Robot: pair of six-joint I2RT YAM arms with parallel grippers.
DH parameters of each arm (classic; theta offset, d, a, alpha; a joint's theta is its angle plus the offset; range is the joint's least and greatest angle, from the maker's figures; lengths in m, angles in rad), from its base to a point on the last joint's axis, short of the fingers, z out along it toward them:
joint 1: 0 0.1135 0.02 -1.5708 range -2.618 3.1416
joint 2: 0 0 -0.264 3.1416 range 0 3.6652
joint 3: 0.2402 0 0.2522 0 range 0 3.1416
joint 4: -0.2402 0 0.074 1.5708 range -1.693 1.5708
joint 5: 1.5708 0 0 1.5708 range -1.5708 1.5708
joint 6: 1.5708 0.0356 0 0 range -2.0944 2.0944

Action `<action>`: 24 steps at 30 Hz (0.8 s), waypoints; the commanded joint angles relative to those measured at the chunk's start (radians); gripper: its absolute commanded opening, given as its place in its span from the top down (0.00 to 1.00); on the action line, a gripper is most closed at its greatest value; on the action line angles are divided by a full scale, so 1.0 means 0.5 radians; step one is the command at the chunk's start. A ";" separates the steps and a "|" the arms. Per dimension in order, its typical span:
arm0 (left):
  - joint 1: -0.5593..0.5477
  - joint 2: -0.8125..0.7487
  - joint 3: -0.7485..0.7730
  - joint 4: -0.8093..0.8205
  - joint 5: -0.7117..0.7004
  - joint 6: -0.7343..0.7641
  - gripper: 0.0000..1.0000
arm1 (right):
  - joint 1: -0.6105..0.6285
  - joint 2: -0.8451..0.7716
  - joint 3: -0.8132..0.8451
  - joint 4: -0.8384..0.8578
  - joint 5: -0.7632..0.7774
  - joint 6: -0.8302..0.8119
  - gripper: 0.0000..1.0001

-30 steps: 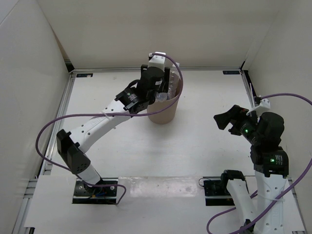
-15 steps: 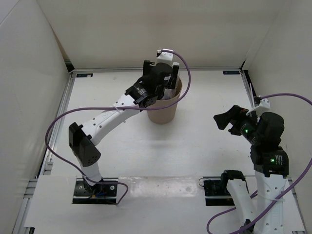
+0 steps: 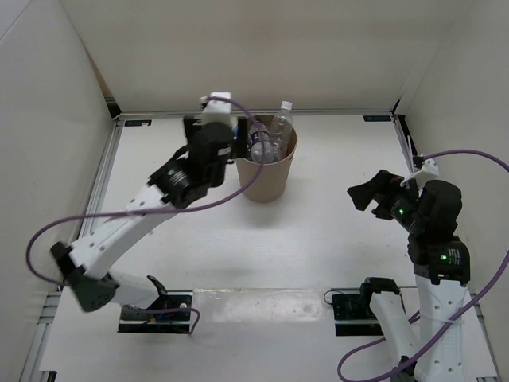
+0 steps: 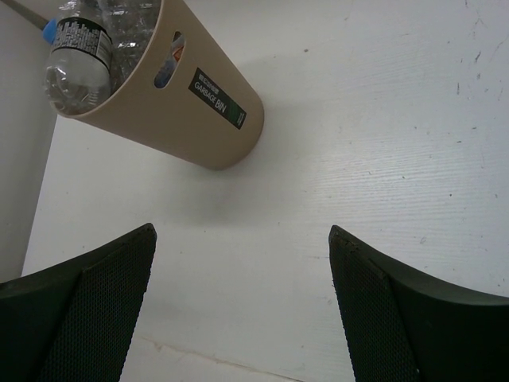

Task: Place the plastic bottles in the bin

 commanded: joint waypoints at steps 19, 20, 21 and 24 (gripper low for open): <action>0.198 -1.407 -1.439 -0.361 -0.380 -0.666 0.00 | -0.021 0.038 0.019 -0.052 -0.275 0.080 0.10; 0.204 -1.416 -1.451 -0.352 -0.392 -0.660 0.00 | -0.025 0.031 0.016 -0.048 -0.311 0.068 0.10; 0.204 -1.404 -1.457 -0.349 -0.395 -0.666 0.00 | -0.028 0.019 0.013 -0.042 -0.333 0.062 0.10; 0.207 -1.333 -1.442 -0.398 -0.414 -0.730 0.00 | -0.025 0.007 0.034 -0.051 -0.352 0.059 0.10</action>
